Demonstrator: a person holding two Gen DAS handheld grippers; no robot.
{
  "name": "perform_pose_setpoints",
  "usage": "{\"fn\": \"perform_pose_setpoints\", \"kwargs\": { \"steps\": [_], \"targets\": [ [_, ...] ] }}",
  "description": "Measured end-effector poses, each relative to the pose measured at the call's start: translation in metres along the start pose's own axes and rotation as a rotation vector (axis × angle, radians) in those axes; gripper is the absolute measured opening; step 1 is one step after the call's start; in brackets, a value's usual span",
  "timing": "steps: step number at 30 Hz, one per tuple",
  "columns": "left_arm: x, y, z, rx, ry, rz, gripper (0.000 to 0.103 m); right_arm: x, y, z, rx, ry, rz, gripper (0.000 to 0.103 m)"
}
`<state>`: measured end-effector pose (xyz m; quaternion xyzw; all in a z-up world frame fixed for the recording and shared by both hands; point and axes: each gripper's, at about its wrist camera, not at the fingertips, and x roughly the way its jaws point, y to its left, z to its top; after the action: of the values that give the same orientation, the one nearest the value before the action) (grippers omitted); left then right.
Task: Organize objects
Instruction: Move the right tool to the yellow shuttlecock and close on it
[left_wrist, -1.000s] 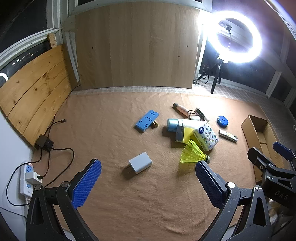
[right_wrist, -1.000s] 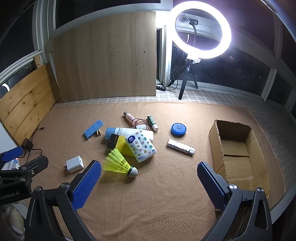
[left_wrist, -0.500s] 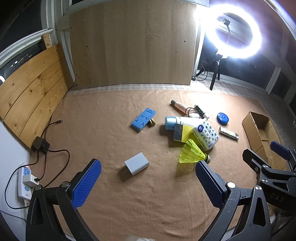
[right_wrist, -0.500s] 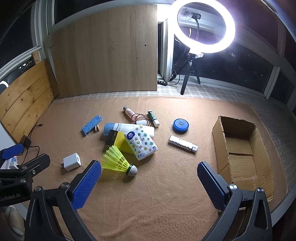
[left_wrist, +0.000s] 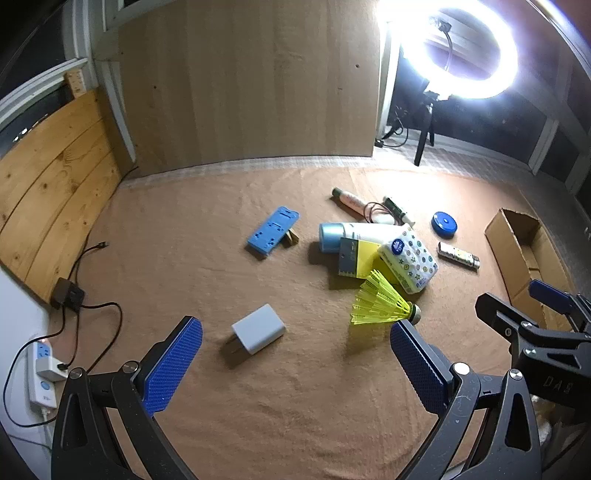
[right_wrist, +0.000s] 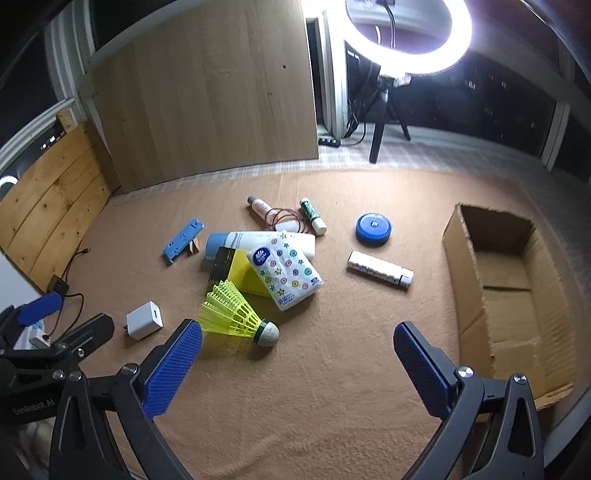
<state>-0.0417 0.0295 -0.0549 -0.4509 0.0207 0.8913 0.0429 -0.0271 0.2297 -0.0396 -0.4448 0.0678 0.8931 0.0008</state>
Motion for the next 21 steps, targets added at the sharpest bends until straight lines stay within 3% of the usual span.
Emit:
{"fn": "perform_pose_setpoints", "kwargs": {
  "steps": [4,8,21],
  "targets": [
    [0.017,-0.003,0.002,0.011,0.031,-0.033,0.103,0.014,-0.013,0.000,0.037,0.031,0.029,0.102],
    [0.035,-0.013,0.007,0.033,0.047,-0.057,0.103,0.022,-0.024,-0.002,0.076,0.059,0.043,0.094],
    [0.095,-0.059,0.013,0.136,0.157,-0.269,0.100,0.039,-0.065,-0.009,0.205,0.123,0.070,0.071]
  ]
}}
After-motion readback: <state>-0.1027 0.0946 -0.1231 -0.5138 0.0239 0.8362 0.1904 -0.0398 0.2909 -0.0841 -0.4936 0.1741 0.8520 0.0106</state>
